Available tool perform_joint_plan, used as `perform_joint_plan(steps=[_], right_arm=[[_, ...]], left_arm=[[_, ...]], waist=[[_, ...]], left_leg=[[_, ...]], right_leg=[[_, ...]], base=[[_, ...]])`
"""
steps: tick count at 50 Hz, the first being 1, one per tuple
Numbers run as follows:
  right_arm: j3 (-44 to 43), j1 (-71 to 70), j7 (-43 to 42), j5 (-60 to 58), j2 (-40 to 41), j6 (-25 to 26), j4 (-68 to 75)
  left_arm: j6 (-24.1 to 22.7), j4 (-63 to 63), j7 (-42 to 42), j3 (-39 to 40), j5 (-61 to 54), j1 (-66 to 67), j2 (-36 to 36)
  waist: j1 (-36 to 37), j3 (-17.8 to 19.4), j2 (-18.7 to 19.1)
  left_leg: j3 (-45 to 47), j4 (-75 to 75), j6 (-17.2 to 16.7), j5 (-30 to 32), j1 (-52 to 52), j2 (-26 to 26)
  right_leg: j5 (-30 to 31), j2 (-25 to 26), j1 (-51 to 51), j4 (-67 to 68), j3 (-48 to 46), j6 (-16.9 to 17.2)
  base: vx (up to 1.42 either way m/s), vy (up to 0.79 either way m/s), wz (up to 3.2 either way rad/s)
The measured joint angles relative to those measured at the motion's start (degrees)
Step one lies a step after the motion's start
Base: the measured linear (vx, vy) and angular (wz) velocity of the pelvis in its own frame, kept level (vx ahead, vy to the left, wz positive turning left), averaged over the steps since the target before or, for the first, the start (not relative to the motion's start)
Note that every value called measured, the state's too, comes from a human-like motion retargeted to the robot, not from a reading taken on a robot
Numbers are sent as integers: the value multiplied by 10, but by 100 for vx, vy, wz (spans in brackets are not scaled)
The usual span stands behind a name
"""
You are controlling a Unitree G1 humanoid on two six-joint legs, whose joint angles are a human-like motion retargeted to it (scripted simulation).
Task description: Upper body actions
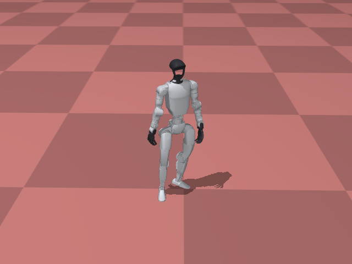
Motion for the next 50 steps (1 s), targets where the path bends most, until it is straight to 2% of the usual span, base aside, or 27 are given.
perform_joint_plan(steps=[5, 15, 26, 32, 43, 50], right_arm=[[15, -5, 11, -26, 18, -12, -15], [73, -23, 47, -79, 42, -38, -103], [101, -37, 59, -85, 44, -50, -122], [115, -43, 53, -92, 45, -47, -105], [129, -42, 27, -105, 46, -36, -78], [120, -37, 16, -100, 44, -28, -63]], left_arm=[[-4, 27, -13, 2, 27, 29, -8], [44, 130, 10, 44, -7, 94, 2], [41, 120, 19, 23, 20, 132, 17], [36, 106, 17, 33, -8, 129, 4], [26, 81, 30, -8, 7, 104, 2], [20, 58, 17, -9, 8, 87, 6]], waist=[[3, -6, -7], [-2, -6, -20], [15, 5, -37], [6, 10, -40], [-22, 0, -33], [-42, -3, -28]], left_leg=[[-11, -2, 2, 3, -5, -5], [-39, -1, 5, 12, -19, -15], [-59, 1, 4, 18, -19, -18], [-57, -1, 2, 18, -16, -14], [-17, -8, -8, 13, -14, 2], [10, -16, -15, 14, -8, 11]], right_leg=[[0, -2, 0, -4, -3, -2], [-7, -6, 0, -6, -8, -5], [-15, -12, 10, -2, -11, -7], [-14, -10, 11, -3, -12, -9], [3, 3, -6, -15, 5, -5], [12, 12, -16, -19, 23, -1]], base=[[0, 1, 12], [-1, -1, 24], [-5, -7, 16], [-9, -12, -4], [-9, -8, -33], [-4, -5, -33]])
